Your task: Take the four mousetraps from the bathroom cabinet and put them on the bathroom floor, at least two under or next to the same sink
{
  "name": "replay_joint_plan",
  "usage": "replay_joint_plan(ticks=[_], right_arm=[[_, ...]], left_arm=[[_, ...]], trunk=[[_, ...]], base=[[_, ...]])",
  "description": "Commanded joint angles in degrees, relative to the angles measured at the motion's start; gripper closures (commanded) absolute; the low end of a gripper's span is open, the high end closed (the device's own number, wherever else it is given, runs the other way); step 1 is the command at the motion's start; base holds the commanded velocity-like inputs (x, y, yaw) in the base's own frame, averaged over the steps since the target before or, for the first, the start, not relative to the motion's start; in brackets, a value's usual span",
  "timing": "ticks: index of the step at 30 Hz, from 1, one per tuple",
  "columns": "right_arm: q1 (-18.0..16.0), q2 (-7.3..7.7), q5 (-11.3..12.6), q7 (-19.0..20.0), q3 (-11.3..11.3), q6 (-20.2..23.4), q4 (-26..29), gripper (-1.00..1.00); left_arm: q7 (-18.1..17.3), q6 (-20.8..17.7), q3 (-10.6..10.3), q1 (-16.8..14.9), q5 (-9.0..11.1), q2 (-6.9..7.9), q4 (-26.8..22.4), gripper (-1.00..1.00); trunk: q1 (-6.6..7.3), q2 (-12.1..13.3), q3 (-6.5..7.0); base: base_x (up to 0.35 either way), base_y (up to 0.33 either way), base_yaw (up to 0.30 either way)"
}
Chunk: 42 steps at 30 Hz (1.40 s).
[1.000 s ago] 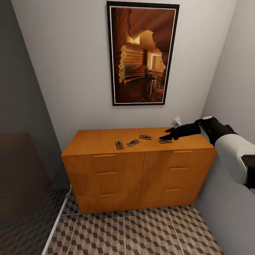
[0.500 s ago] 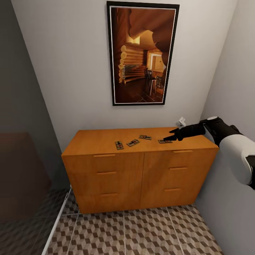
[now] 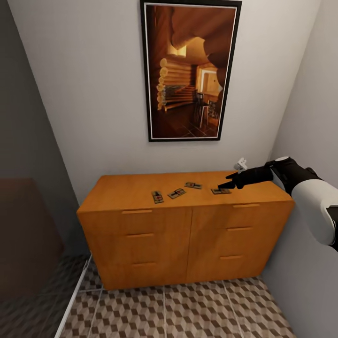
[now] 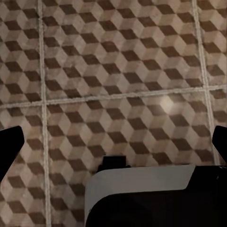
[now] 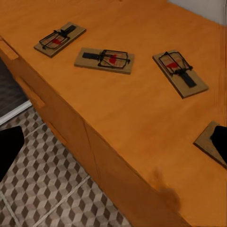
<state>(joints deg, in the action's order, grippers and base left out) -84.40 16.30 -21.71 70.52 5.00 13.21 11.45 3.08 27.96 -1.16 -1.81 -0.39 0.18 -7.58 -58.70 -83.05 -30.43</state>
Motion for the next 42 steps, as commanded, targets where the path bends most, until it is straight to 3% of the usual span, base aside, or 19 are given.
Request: replay_joint_plan(ticks=[1,17,42], right_arm=[[-0.02,0.04,0.36,0.15,0.44,0.60,0.06,-1.00],[0.02,0.11,0.17,0.15,0.53,0.59,-0.14,-1.00],[0.12,-0.01,-1.47,-0.76,0.53,-0.28,-2.01,-1.00]], left_arm=[[0.26,0.18,-0.15,-0.03,-0.05,0.00,0.07,-1.00],[0.26,0.22,-0.16,-0.03,0.01,-0.01,0.20,-1.00],[0.26,0.25,-0.16,-0.03,-0.05,-0.09,1.05,-1.00]], trunk=[[-0.03,-0.03,-0.06],[-0.03,-0.03,-0.06],[-0.03,-0.03,-0.06]], base=[[0.306,0.000,0.000],[0.298,0.000,0.000],[0.023,0.000,0.000]])
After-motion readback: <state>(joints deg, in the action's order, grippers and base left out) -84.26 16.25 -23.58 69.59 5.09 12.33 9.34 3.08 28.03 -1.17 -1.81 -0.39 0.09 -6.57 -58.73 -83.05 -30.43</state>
